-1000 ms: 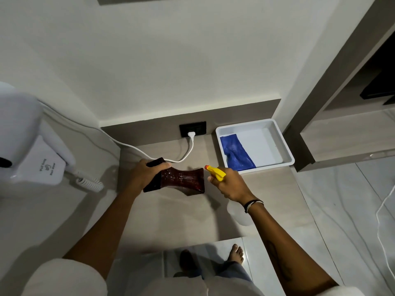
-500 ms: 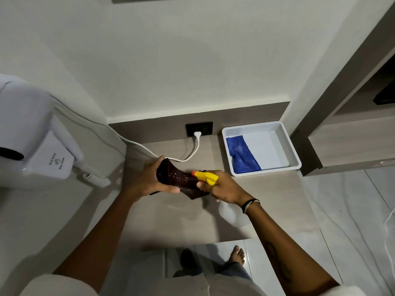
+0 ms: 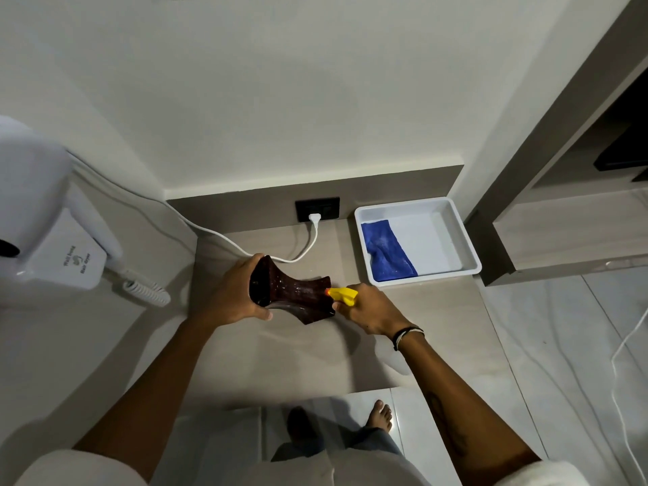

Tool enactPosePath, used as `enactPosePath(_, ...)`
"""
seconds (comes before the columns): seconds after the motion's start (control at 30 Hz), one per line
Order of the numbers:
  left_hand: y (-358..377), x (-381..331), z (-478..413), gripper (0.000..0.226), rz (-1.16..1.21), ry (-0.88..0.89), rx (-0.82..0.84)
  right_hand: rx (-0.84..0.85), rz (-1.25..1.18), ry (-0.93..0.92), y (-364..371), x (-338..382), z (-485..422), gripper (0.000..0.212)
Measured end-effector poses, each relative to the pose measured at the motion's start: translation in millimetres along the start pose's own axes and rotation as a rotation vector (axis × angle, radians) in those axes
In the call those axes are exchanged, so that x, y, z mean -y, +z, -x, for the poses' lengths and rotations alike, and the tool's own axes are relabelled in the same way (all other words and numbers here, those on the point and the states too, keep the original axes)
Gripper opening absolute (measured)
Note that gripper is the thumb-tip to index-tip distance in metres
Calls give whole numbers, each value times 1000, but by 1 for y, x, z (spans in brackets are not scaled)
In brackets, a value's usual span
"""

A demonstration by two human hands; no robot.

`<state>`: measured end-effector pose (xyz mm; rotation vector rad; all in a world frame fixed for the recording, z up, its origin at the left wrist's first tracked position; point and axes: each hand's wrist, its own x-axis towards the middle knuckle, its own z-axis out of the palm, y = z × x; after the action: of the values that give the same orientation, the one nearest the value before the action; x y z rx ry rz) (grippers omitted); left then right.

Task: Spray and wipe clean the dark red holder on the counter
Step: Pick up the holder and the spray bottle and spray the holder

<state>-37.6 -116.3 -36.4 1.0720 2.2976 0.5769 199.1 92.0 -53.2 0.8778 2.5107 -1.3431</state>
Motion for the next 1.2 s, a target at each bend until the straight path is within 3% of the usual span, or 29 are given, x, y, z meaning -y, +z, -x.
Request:
enactPosePath(0.1, 0, -3, 0, 115, -1, 45, -30, -69, -4, 30, -3, -9, 4, 26)
enactPosePath(0.17, -1, -7, 0, 98, 16, 30, -53, -108, -34, 57, -4, -13, 6, 31)
enactPosePath(0.33, -7, -20, -7, 69, 187, -279, -71, -133, -56, 35, -10, -16, 10, 42)
enactPosePath(0.4, -10, -25, -9, 69, 241, -379, -46, -134, -61, 23, -12, -17, 11, 41)
enactPosePath(0.5, -10, -25, -11, 97, 290, -493, -51, -132, -61, 16, -14, -17, 13, 39)
enactPosePath(0.57, -6, -23, -10, 101, 333, -530, -82, -136, -65, 6, -15, -17, 14, 37)
enactPosePath(0.7, -2, -22, -5, 90, 295, -414, -93, -109, -84, -23, -13, -14, 14, 29)
enactPosePath(0.87, 1, -16, 4, 121, 129, -193, 23, -12, -166, -114, -6, 4, 10, 10)
enactPosePath(0.97, 4, -13, 9, 134, 91, -99, 35, 16, -197, -203, -3, 24, 8, 27)
enactPosePath(1.1, 9, -14, 7, 109, -34, 38, -147, -4, -209, -275, 2, 46, 4, 40)
enactPosePath(1.2, 10, -18, 8, 95, -38, 70, -195, -3, -174, -252, 3, 45, 1, 40)
